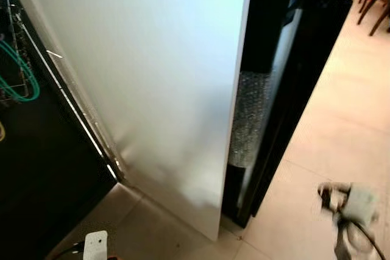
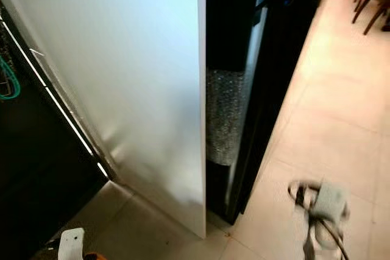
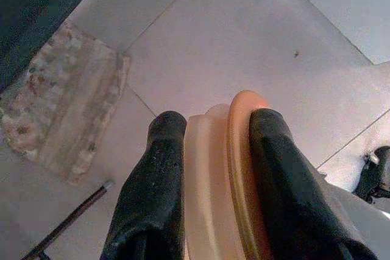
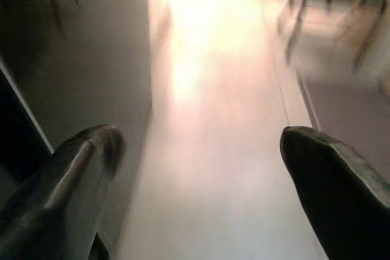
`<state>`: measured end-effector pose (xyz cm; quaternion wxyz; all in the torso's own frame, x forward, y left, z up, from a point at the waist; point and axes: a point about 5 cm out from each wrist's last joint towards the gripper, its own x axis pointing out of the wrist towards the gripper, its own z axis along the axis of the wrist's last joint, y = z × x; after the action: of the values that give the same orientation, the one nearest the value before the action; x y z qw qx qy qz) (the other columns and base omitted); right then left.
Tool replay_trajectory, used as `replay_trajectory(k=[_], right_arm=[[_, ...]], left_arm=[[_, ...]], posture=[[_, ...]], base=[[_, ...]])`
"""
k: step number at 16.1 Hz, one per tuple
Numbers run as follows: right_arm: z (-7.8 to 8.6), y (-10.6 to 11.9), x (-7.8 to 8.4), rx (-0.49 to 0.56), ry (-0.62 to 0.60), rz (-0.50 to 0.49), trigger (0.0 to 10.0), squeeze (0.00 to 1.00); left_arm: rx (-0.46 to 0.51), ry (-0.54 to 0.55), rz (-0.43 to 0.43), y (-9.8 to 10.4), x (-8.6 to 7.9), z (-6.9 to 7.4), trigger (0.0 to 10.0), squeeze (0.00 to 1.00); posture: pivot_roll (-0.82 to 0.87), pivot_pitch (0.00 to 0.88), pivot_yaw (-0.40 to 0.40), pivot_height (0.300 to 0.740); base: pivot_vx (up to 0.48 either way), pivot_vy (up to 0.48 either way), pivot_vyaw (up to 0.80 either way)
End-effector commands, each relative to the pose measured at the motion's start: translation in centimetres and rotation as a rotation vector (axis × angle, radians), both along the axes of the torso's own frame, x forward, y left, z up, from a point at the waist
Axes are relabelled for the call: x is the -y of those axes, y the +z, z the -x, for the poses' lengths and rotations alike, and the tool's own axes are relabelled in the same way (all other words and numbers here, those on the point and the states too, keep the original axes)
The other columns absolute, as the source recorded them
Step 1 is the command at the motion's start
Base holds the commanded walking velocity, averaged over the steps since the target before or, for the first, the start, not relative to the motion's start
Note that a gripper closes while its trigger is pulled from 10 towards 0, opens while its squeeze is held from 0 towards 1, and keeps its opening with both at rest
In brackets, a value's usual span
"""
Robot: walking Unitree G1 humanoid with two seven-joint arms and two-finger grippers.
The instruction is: Restocking fridge
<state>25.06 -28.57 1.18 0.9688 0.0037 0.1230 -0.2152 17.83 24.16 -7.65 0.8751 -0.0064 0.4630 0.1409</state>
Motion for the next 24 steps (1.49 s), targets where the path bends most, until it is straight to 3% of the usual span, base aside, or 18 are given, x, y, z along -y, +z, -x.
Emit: replay_trajectory(k=[1, 2, 3, 4, 6, 9, 10, 11, 13, 14, 18, 20, 24], right_arm=[[-0.8, 0.4, -2.3, 0.048, 0.106, 0.033, 10.0, 0.00], [-1.4, 1.2, -3.1, 0.096, 0.143, 0.044, 10.0, 0.00], [-2.7, 3.5, -5.5, 0.216, 0.219, 0.069, 10.0, 0.00], [-3.1, 4.3, -6.7, 0.254, 0.233, 0.055, 10.0, 0.00], [-3.7, 5.6, -9.2, 0.300, 0.296, 0.055, 10.0, 0.00], [-4.6, 6.3, -10.8, 0.298, 0.325, 0.081, 10.0, 0.00], [-5.2, 6.3, -10.6, 0.265, 0.295, 0.086, 10.0, 0.10], [-5.8, 6.8, -10.7, 0.274, 0.295, 0.062, 10.0, 1.00], [-7.0, 7.7, -10.7, 0.267, 0.311, 0.091, 10.0, 1.00], [-7.9, 8.3, -10.9, 0.263, 0.327, 0.094, 10.0, 0.00], [-8.9, 9.1, -11.7, 0.261, 0.368, 0.069, 10.0, 0.00], [-10.0, 10.0, -11.3, 0.262, 0.328, 0.077, 10.0, 0.00], [-10.4, 10.5, -10.7, 0.269, 0.311, 0.095, 10.0, 0.00]], left_arm=[[-0.025, -0.008, -0.005, -0.3, -0.4, 0.9, 10.0, 0.00], [-0.029, -0.012, -0.008, -0.4, -0.5, 1.1, 10.0, 0.00], [-0.039, -0.013, -0.013, -0.6, -0.8, 1.8, 10.0, 0.00], [-0.042, -0.008, -0.013, -0.6, -1.0, 2.1, 10.0, 0.00], [-0.052, -0.007, -0.019, -0.8, -1.3, 2.8, 10.0, 0.00], [-0.063, -0.012, -0.020, -1.1, -1.5, 3.8, 10.0, 0.00], [-0.064, -0.007, -0.018, -1.2, -1.7, 4.3, 10.0, 0.00], [-0.068, -0.014, -0.020, -1.2, -1.8, 4.6, 10.0, 0.00], [-0.063, -0.015, -0.016, -1.3, -1.5, 4.6, 10.0, 0.00], [-0.051, -0.012, -0.010, -1.3, -0.9, 4.1, 10.0, 0.00], [-0.036, -0.021, 0.003, -1.4, 1.0, 3.0, 10.0, 0.00], [-0.038, -0.035, 0.021, -1.8, 3.3, 2.7, 10.0, 0.00], [-0.042, -0.029, 0.015, -1.7, 2.8, 2.7, 10.0, 0.00]], posture=[[0.04, 0.000, 0.038, 0.740], [0.04, 0.000, 0.032, 0.740], [0.03, 0.000, 0.027, 0.740], [0.03, 0.000, 0.023, 0.740], [0.03, 0.000, 0.021, 0.740], [0.03, 0.000, 0.017, 0.740], [0.03, 0.000, 0.016, 0.740], [0.04, 0.000, 0.015, 0.740], [0.04, 0.000, 0.015, 0.740], [0.04, 0.000, 0.013, 0.740], [0.05, 0.000, 0.009, 0.740], [0.06, 0.000, 0.011, 0.740], [0.06, 0.000, 0.009, 0.740]], base=[[0.000, 0.000, 0.00], [0.000, 0.000, 0.00], [0.000, 0.000, 0.00], [0.000, 0.000, 0.00], [0.000, 0.000, 0.00], [0.000, 0.000, 0.00], [0.000, 0.000, 0.00], [0.000, 0.000, 0.00], [0.000, 0.000, 0.00], [0.000, 0.000, 0.00], [0.000, 0.000, 0.00], [0.000, 0.000, 0.00], [0.000, 0.000, 0.00]])
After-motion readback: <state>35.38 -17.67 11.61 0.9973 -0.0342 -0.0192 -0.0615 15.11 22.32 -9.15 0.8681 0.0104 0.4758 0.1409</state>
